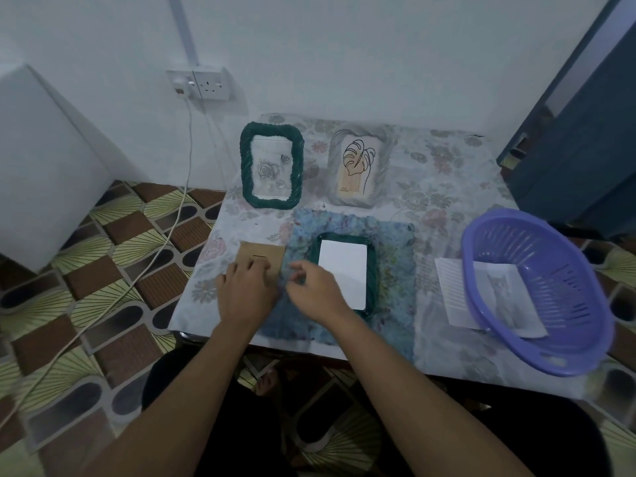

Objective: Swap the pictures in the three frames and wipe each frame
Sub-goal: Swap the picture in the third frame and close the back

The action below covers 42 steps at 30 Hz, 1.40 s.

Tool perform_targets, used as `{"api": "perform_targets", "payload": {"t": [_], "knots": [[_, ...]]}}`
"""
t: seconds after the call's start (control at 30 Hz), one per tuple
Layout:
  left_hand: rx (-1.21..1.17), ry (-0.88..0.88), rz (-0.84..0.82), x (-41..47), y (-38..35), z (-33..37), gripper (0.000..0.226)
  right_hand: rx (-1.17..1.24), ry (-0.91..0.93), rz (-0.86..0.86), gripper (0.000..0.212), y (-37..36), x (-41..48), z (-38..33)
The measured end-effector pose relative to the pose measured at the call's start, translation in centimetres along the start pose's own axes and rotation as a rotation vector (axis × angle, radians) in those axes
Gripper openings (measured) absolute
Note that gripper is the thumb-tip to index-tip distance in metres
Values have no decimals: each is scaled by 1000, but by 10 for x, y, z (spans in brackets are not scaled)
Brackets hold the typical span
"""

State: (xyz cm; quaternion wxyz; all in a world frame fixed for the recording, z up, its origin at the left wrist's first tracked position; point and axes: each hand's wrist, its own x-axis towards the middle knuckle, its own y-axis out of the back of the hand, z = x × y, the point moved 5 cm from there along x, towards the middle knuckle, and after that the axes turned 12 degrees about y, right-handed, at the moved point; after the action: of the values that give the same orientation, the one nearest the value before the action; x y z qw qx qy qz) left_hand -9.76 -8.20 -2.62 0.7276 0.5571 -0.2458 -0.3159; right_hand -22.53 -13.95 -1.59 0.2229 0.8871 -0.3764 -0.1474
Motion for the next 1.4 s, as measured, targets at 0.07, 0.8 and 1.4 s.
{"api": "perform_targets", "payload": {"t": [0.07, 0.8, 1.4], "knots": [[-166, -136, 9, -5, -3, 21, 24, 59, 43, 120, 30, 20, -7, 6], [-202, 14, -94, -40, -47, 69, 50, -384, -35, 256, 45, 67, -61, 117], [-611, -301, 49, -53, 1, 114, 13, -314, -1, 162, 40, 110, -66, 83]]}}
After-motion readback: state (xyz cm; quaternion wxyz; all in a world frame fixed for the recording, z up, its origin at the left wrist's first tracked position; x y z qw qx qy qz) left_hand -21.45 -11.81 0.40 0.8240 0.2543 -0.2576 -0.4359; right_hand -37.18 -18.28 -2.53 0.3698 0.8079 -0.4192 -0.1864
